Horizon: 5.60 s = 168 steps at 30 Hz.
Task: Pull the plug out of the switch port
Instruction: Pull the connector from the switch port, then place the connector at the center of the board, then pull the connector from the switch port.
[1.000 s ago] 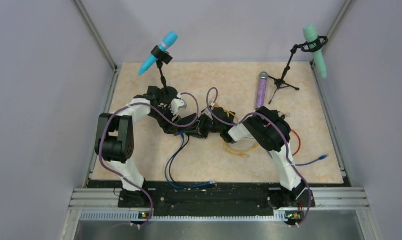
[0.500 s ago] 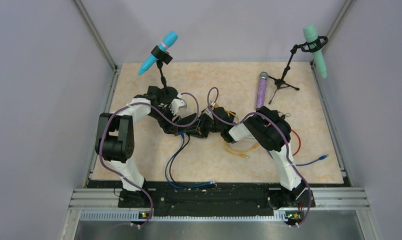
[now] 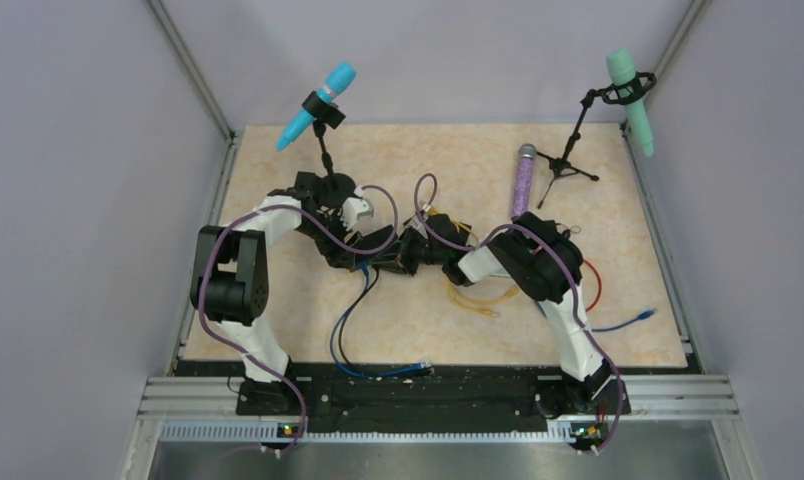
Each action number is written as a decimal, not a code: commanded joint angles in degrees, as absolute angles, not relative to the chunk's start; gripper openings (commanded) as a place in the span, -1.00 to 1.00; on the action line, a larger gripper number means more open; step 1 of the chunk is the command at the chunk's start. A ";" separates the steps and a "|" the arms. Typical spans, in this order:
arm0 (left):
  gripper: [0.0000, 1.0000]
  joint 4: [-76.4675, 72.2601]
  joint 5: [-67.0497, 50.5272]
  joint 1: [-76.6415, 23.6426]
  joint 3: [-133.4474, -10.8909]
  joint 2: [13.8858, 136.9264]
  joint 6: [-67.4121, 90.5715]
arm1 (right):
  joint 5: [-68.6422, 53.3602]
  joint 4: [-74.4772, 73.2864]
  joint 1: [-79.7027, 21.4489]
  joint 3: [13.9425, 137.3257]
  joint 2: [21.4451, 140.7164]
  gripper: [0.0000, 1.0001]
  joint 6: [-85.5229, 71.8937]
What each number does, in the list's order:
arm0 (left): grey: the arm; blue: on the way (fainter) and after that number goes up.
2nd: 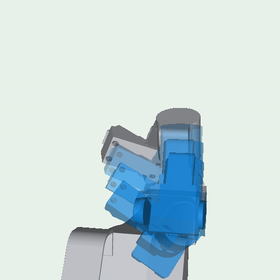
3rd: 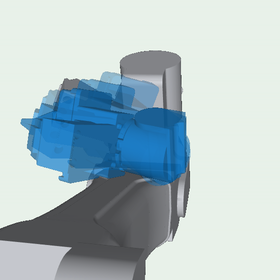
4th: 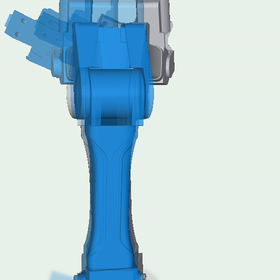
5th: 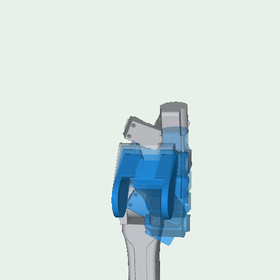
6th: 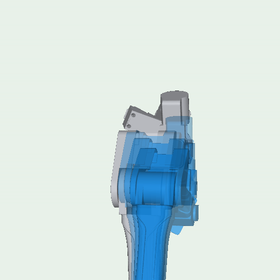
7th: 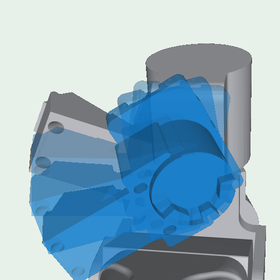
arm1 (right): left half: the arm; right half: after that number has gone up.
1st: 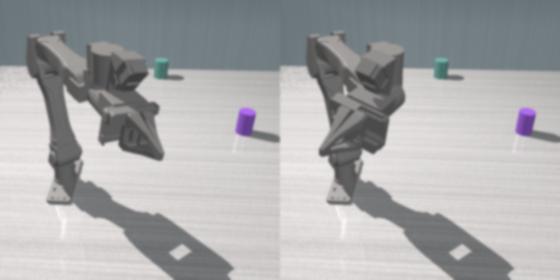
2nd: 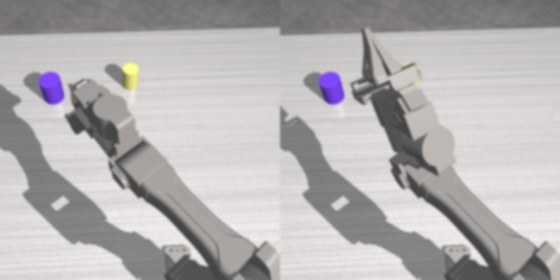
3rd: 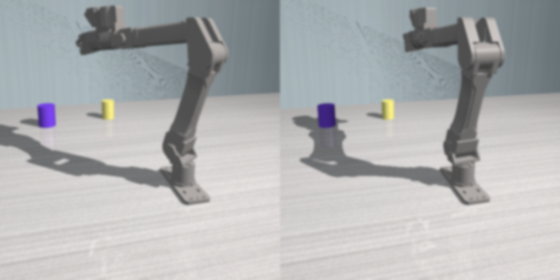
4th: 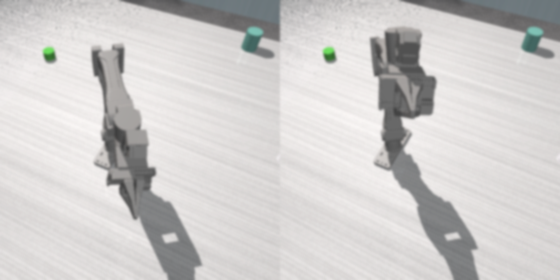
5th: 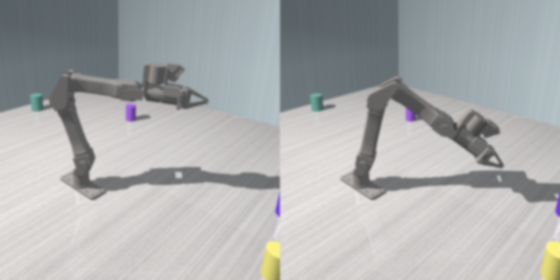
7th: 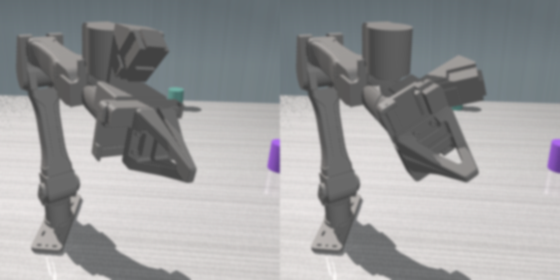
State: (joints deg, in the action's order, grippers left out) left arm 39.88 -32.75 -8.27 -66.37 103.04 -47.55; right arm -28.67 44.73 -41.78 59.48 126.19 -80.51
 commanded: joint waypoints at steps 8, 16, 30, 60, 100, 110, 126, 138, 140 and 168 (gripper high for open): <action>-1.00 49.10 -40.03 -9.67 -68.25 110.85 -39.07 | -34.31 29.31 -43.32 68.12 121.24 -1.00 -64.16; -1.00 49.33 -39.72 -9.67 -68.55 110.92 -38.45 | -43.54 25.56 -43.79 68.67 120.42 -1.00 -59.66; -1.00 49.40 -39.51 -9.58 -68.78 111.18 -37.83 | -54.49 19.64 -43.70 69.42 118.96 -1.00 -52.89; -0.91 46.89 -36.27 -9.67 -65.36 106.38 -36.76 | -36.66 20.00 -39.86 57.93 100.69 -1.00 -49.12; 0.97 12.66 -31.94 -0.49 -50.80 66.77 -17.43 | -13.22 1.70 -35.62 59.47 54.11 -1.00 -30.64; 0.97 0.78 -21.62 2.34 -49.54 63.44 4.42 | -0.59 -8.13 -35.65 65.02 47.39 -1.00 -20.18; 0.98 0.45 -20.11 3.77 -49.79 58.49 14.08 | -27.15 -25.74 -30.87 81.84 86.72 -1.00 -27.25; 0.98 2.72 -25.40 3.87 -49.65 58.65 11.38 | -25.56 -13.21 -22.47 91.08 111.12 -0.99 -35.74; 0.98 2.47 -24.75 3.82 -49.37 58.90 11.86 | -24.96 -11.36 -20.58 91.41 114.29 -0.97 -38.01; 0.97 -2.26 -8.69 3.83 -45.13 56.02 15.14 | -21.64 -16.04 -16.67 67.01 90.10 0.08 -26.51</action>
